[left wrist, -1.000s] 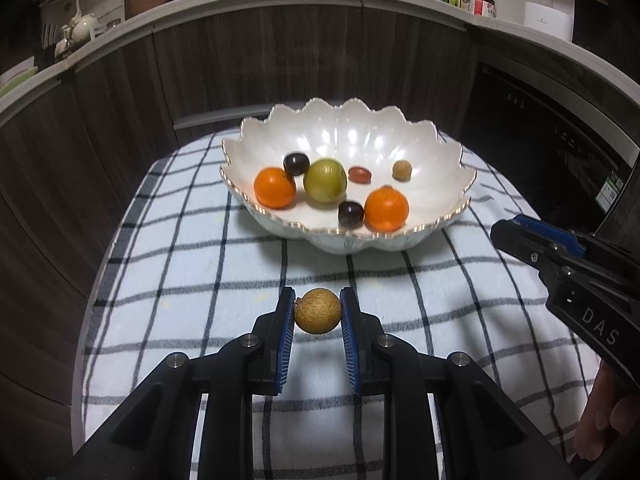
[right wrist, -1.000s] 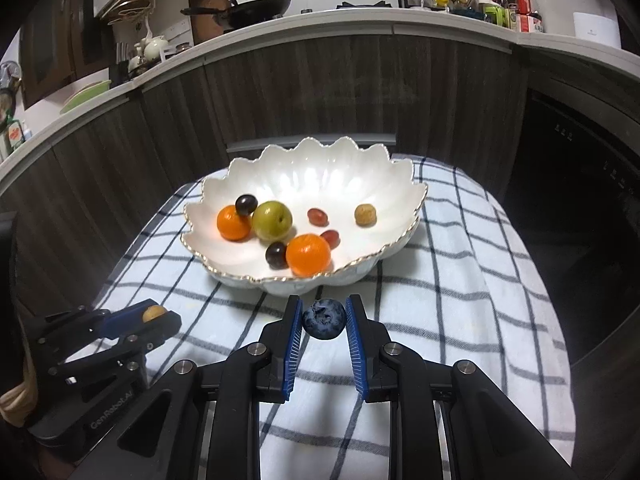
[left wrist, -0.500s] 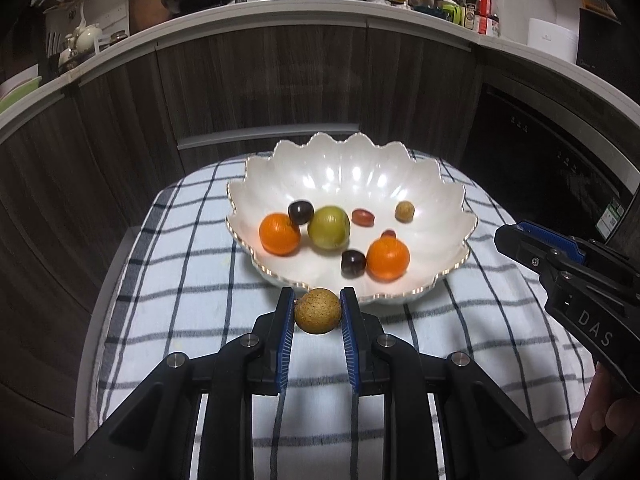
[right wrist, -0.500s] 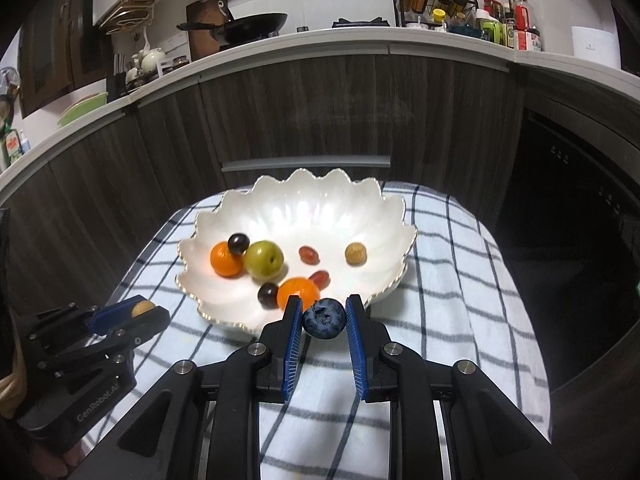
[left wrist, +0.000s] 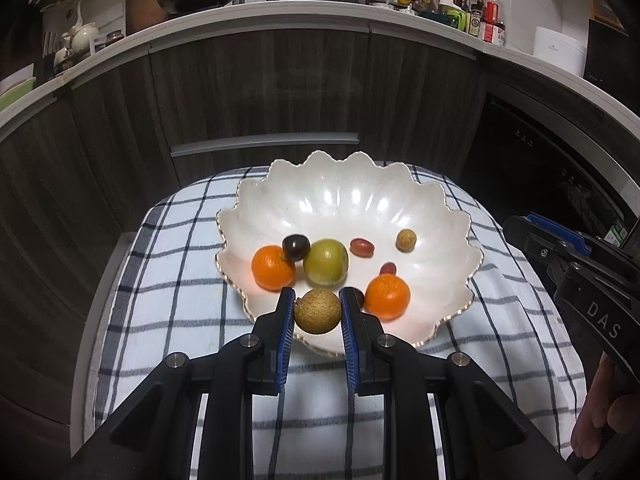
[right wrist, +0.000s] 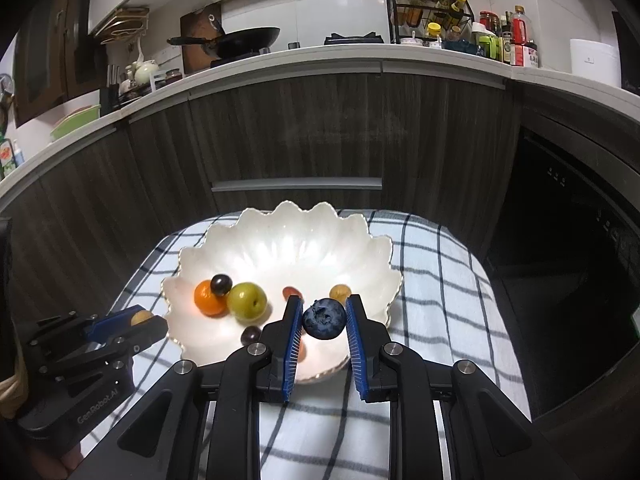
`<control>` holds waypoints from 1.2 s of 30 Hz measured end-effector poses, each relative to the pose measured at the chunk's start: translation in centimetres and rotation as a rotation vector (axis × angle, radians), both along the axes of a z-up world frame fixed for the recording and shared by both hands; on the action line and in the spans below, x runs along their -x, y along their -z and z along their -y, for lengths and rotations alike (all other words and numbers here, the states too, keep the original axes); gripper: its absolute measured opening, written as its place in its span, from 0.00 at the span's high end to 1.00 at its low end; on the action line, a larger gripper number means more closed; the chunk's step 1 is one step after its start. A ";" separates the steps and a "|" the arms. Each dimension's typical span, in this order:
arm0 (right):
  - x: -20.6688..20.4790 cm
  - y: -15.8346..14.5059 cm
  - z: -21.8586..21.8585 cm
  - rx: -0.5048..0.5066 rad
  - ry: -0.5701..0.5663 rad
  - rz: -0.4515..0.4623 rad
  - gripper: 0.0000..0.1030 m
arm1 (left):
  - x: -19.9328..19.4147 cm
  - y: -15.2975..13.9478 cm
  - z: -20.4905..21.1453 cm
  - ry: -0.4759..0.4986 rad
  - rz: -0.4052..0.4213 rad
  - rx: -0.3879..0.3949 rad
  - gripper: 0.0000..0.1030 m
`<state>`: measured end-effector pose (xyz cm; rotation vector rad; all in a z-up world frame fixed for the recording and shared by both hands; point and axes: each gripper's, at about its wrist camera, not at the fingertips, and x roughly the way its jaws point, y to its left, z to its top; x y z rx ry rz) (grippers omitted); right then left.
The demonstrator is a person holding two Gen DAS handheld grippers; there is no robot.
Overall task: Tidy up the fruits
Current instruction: 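Carry the longan and blueberry with both tools over the white bowl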
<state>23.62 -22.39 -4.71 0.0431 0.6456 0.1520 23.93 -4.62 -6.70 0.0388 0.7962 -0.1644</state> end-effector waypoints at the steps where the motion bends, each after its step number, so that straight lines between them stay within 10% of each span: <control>1: -0.2 -0.1 0.0 0.000 0.002 0.001 0.77 | -0.3 0.0 0.0 -0.001 -0.001 0.001 0.77; 36: -7.2 3.4 -0.8 0.012 -0.025 -0.074 0.77 | -6.0 3.4 -0.4 -0.038 -0.080 0.021 0.71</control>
